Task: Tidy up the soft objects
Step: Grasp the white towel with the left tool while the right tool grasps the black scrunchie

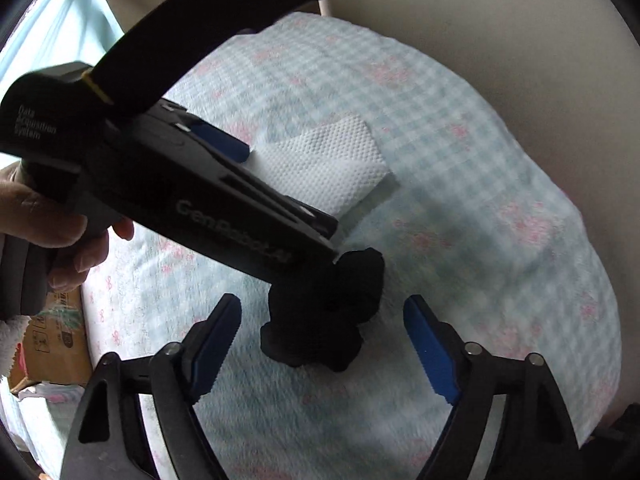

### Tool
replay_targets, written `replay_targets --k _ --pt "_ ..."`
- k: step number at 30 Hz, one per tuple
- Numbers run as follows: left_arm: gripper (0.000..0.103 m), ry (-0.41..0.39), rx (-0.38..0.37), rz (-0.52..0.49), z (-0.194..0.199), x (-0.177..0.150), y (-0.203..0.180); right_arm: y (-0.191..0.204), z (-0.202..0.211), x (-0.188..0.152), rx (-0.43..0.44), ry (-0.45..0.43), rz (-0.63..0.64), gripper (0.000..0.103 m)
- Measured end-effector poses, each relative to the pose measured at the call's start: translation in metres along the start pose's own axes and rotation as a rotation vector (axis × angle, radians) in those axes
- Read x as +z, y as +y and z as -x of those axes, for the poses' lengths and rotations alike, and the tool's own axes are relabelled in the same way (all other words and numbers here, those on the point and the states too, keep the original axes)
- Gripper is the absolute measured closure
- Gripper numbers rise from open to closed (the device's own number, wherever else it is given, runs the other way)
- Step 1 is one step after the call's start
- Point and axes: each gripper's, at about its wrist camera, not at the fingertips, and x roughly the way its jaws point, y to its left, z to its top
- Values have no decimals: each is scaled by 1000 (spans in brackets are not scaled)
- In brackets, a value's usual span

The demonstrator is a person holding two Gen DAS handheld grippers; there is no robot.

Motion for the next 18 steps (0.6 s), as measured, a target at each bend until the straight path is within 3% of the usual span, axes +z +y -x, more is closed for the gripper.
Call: replay_targets --k 4,7,10,12,15,18 --pt "2 -4 30 -37 -8 -2 -5 2 -11 0 5 13 20 43" --pt "11 -6 55 -55 -9 -5 -9 4 -15 1 -12 12 45 56" --pt "31 -11 70 -33 -6 -6 -9 3 -15 2 -15 8 51 68" --pt "55 -19 76 2 0 -8 -4 1 -15 3 -10 5 42 70" --pt "78 -27 67 74 8 -9 11 -2 -13 5 -9 1 33 73" --pt "86 -38 37 142 14 -11 26 -4 -13 7 -5 1 25 74"
